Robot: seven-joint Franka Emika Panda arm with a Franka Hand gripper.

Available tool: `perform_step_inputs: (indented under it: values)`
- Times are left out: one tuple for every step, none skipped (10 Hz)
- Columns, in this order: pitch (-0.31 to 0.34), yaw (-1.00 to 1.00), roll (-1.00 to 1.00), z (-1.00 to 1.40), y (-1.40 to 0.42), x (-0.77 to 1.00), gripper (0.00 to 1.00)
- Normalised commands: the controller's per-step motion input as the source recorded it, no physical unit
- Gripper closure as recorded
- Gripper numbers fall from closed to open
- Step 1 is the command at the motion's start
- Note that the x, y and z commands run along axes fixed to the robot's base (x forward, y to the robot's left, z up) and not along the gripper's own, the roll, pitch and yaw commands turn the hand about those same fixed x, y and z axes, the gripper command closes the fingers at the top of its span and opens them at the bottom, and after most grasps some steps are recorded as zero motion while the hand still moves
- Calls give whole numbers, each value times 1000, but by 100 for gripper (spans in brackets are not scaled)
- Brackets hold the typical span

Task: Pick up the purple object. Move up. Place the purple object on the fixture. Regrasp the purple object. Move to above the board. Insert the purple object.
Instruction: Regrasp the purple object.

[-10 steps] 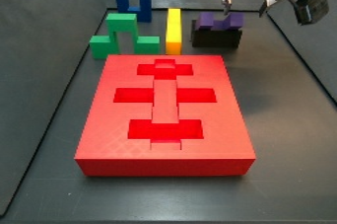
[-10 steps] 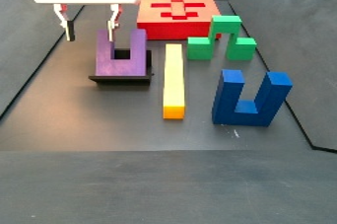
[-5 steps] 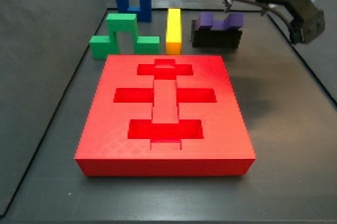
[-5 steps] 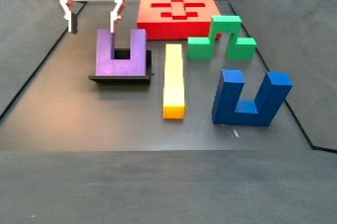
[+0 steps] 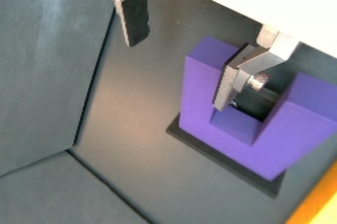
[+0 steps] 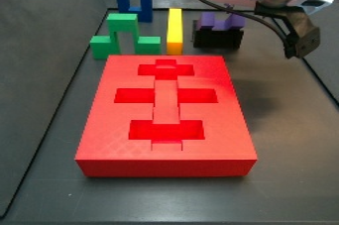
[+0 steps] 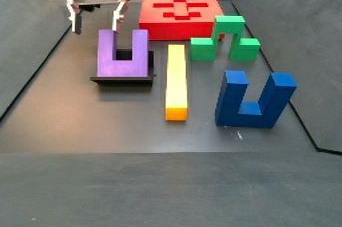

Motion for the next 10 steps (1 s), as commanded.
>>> perform_step_inputs:
  values:
    - [0,60,260,-214,-29,-20,0]
    - [0,151,89,-186,-83,0,0]
    - [-100,203,0,-83,-69,0,0]
    - [-371,329,-331,97,0,11,0]
    - [-517,449,-306,114,0,86,0]
    - [-434,414,-189,74,0,43,0]
    - [-220,314,-14,0,0,0,0]
    - [-129,217,0,0,0,-46,0]
    - [-40,171,0,-63,0,-86,0]
    - [0,69,0,-160,0,-97,0]
